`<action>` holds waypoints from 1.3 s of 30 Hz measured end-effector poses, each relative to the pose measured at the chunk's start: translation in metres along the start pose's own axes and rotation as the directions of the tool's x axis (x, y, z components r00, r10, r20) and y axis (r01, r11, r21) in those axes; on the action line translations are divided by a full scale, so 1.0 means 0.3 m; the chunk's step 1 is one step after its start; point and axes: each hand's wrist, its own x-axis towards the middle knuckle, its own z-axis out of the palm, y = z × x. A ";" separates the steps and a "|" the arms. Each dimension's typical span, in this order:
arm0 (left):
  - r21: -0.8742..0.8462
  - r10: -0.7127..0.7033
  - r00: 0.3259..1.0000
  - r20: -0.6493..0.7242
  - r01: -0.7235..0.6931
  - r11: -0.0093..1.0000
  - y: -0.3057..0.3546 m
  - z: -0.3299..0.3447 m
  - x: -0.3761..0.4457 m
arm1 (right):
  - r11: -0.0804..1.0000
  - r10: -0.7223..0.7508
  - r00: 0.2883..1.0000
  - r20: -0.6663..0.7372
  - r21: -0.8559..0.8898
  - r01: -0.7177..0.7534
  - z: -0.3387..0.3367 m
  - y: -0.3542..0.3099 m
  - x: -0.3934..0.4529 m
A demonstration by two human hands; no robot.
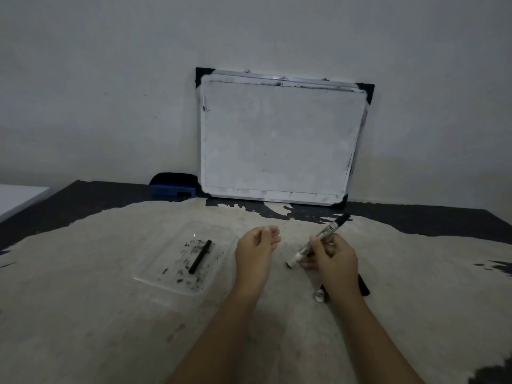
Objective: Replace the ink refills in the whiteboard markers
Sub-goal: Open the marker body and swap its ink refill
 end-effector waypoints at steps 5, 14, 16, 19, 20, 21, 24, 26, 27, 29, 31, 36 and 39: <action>0.030 0.006 0.998 0.062 -0.007 1.000 -0.001 0.004 -0.001 | 0.915 0.174 0.985 -0.007 0.370 -0.159 -0.019 -0.054 0.016; 0.178 0.097 0.969 0.227 -0.139 0.974 0.009 0.016 -0.035 | 0.807 0.282 0.959 0.003 0.540 -0.239 -0.021 -0.064 0.011; 0.199 0.113 0.969 0.219 -0.158 0.967 0.008 0.014 -0.037 | 0.808 0.287 0.958 0.002 0.536 -0.243 -0.018 -0.061 0.009; 0.225 0.120 0.972 0.201 -0.165 0.960 0.002 0.008 -0.033 | 0.816 0.288 0.958 -0.001 0.523 -0.245 -0.014 -0.061 0.006; 0.235 0.122 0.974 0.192 -0.166 0.958 0.000 0.006 -0.032 | 0.817 0.287 0.958 -0.001 0.523 -0.245 -0.012 -0.060 0.006; 0.244 0.126 0.975 0.184 -0.169 0.955 -0.001 0.005 -0.031 | 0.817 0.288 0.958 -0.001 0.522 -0.245 -0.010 -0.060 0.005; 0.269 0.141 0.976 0.167 -0.182 0.946 -0.006 0.002 -0.029 | 0.820 0.291 0.957 -0.005 0.517 -0.246 -0.006 -0.058 0.003; 0.278 0.142 0.975 0.168 -0.186 0.943 -0.009 0.002 -0.029 | 0.820 0.288 0.958 -0.007 0.519 -0.242 -0.005 -0.060 0.003; 0.283 0.144 0.975 0.171 -0.189 0.940 -0.010 0.002 -0.030 | 0.819 0.288 0.958 -0.008 0.520 -0.242 -0.004 -0.060 0.004; 0.309 0.157 0.973 0.171 -0.204 0.929 -0.011 0.002 -0.030 | 0.819 0.292 0.956 -0.007 0.518 -0.247 -0.003 -0.062 0.004; 0.344 0.180 0.970 0.162 -0.226 0.911 -0.011 0.000 -0.028 | 0.820 0.296 0.955 -0.001 0.513 -0.254 -0.002 -0.061 0.003; 0.391 0.206 0.966 0.159 -0.253 0.885 -0.013 -0.003 -0.027 | 0.824 0.292 0.956 0.011 0.504 -0.258 -0.002 -0.056 0.004; 0.400 0.211 0.963 0.165 -0.261 0.879 -0.017 -0.004 -0.028 | 0.827 0.296 0.955 0.011 0.497 -0.262 -0.002 -0.053 0.004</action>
